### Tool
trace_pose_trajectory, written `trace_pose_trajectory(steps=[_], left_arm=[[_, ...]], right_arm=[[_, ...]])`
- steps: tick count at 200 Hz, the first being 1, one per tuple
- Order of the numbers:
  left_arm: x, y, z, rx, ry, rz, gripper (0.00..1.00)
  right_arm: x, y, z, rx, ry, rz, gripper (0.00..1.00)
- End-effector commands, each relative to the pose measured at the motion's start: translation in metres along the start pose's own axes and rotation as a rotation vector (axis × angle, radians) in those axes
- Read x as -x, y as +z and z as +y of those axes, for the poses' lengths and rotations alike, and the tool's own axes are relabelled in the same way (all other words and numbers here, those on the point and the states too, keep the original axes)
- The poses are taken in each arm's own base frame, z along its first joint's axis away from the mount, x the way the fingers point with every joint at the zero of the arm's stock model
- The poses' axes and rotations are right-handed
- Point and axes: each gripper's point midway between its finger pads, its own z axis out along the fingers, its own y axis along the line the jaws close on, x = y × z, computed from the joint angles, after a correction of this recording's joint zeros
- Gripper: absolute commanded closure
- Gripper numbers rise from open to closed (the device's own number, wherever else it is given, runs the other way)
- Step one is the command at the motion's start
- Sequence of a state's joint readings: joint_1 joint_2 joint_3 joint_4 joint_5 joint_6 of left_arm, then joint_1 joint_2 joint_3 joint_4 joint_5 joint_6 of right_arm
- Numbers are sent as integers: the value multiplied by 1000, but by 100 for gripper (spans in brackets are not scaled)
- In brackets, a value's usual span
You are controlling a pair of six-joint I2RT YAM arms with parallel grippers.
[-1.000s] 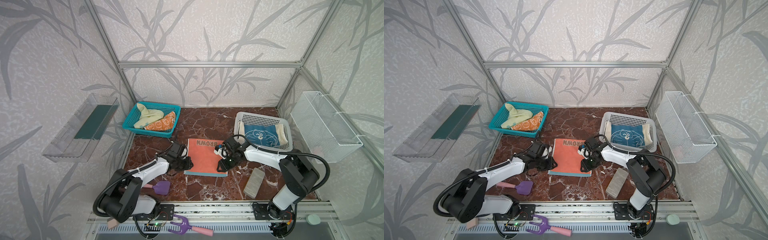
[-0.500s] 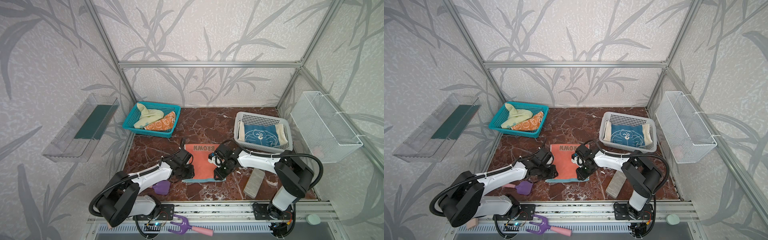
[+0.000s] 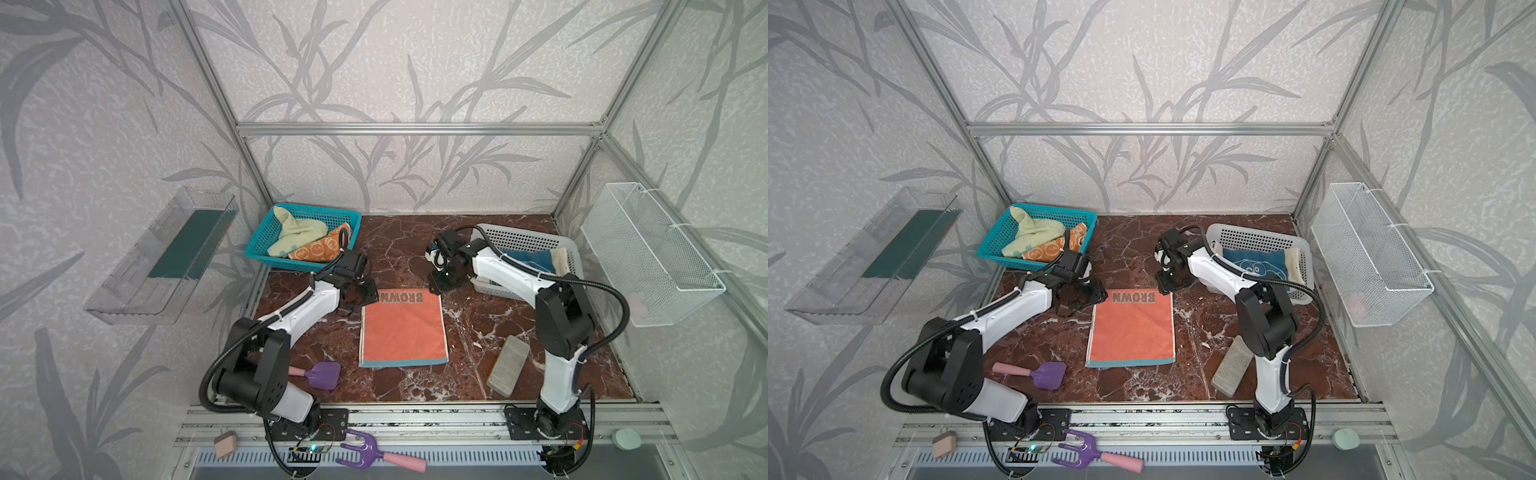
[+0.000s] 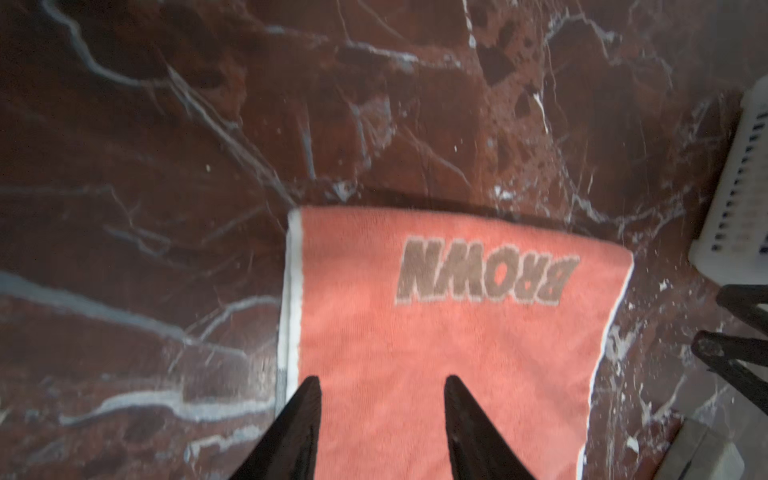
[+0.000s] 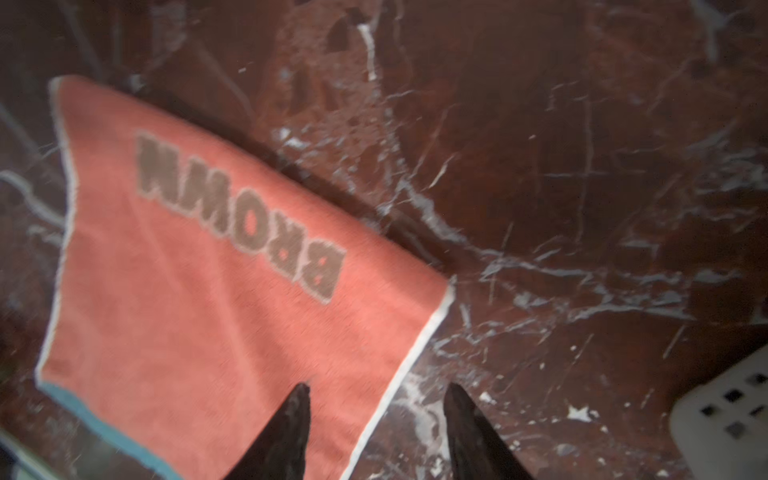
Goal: Fold and stack the towels
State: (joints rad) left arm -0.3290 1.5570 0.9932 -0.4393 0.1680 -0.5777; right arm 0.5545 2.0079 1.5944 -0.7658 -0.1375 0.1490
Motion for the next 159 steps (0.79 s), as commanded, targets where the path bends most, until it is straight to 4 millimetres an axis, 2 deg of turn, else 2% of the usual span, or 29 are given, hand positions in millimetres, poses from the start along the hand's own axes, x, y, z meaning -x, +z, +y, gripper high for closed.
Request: trace_pose_trajectory(steps=[1, 27, 87, 135, 150, 159], left_arm=[[18, 18, 12, 67, 42, -8, 48], [25, 32, 22, 102, 30, -4, 43], [14, 62, 30, 81, 12, 66, 42], [15, 65, 26, 53, 7, 64, 48], [15, 65, 23, 31, 15, 70, 56], [15, 65, 22, 23, 18, 75, 63]], right_arm=[[-13, 14, -18, -96, 34, 116, 48], [-12, 22, -23, -97, 61, 121, 47], [-16, 46, -19, -30, 76, 150, 49], [-15, 55, -17, -3, 74, 162, 54], [-11, 59, -15, 15, 67, 147, 58], [-8, 62, -13, 38, 67, 135, 65]])
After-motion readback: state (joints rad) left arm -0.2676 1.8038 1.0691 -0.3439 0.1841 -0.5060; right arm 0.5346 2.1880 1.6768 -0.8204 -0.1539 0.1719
